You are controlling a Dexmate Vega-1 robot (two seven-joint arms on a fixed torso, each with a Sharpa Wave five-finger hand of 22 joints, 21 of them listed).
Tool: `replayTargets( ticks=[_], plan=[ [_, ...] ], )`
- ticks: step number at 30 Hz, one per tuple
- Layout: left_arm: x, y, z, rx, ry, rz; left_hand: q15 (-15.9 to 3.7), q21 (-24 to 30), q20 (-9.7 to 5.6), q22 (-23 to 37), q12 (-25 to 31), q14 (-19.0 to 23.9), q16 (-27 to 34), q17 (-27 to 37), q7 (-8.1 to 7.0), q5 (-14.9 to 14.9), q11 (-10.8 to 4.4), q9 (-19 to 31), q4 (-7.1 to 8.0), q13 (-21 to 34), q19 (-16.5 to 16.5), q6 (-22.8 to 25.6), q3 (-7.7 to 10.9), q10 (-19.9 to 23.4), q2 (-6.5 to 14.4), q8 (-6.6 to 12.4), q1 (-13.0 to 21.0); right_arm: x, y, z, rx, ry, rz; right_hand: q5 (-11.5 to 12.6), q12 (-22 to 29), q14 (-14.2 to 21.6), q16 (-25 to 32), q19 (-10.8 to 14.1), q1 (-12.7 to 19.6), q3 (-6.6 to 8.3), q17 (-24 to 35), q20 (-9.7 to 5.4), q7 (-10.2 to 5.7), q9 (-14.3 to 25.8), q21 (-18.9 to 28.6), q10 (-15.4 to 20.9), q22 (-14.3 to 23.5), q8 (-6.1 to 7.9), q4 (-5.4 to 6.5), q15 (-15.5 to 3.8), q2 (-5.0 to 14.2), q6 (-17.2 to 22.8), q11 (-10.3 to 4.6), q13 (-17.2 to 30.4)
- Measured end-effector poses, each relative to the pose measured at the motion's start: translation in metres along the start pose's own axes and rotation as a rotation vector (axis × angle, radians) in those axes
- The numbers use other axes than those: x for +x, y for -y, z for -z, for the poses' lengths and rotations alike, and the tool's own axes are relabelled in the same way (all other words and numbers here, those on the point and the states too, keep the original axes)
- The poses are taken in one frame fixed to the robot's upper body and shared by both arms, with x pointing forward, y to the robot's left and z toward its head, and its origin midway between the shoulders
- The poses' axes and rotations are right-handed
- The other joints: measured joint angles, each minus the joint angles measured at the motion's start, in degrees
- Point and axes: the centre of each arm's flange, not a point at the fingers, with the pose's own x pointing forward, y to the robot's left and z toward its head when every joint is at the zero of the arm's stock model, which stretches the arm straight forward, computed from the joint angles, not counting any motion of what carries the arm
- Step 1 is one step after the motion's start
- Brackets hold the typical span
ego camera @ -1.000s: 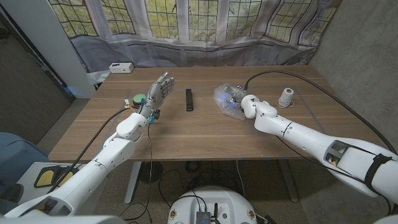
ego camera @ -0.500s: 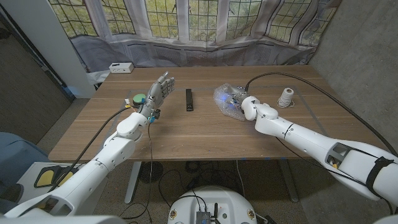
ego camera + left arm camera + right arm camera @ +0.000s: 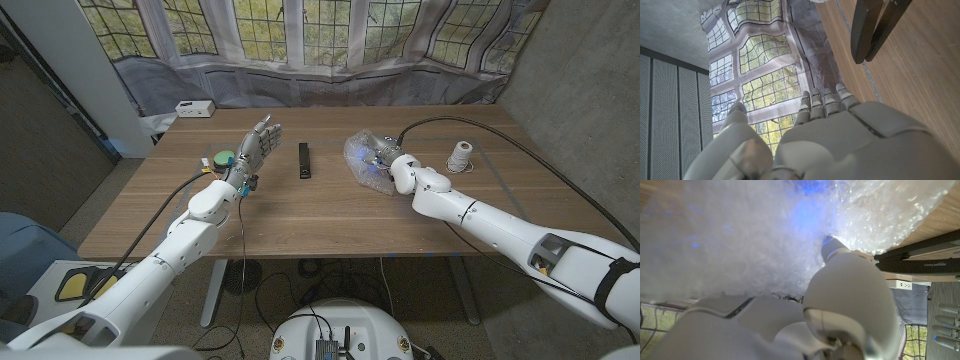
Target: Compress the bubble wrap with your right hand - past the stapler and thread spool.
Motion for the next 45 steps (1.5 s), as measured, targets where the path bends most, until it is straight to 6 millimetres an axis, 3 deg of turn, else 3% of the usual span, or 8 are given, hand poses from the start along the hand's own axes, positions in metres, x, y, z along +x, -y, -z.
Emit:
replayTargets(
  ticks=[31,45],
  plan=[
    [0.005,0.002,-0.001,0.001,0.009,0.005,0.00,0.0,0.00,0.0,0.0,0.0,0.0,0.0,0.00,0.0,0.00,0.0,0.00,0.0,0.0,0.0,0.00,0.0,0.0,0.00,0.0,-0.019,0.031,-0.004,0.080,0.040,0.131,0.0,-0.8,-0.1,-0.4,-0.7,0.1,-0.24,0.9,0.53,0.03,0.0,0.0,0.4,0.0,-0.73,0.23,0.08,0.92,1.3,0.39,0.3],
    [0.006,0.002,-0.006,0.011,0.018,0.009,-0.01,0.0,-0.01,0.0,0.0,0.0,0.0,0.0,0.00,0.0,0.00,0.0,-0.24,0.0,0.0,0.0,-0.26,0.0,0.0,0.00,0.0,-0.042,0.054,-0.007,0.130,0.069,0.231,0.0,-1.6,-0.1,-0.4,-1.0,0.3,-0.40,1.3,0.22,0.24,0.0,0.0,0.6,0.0,-1.16,0.39,0.09,1.07,1.5,0.20,0.3]
  ],
)
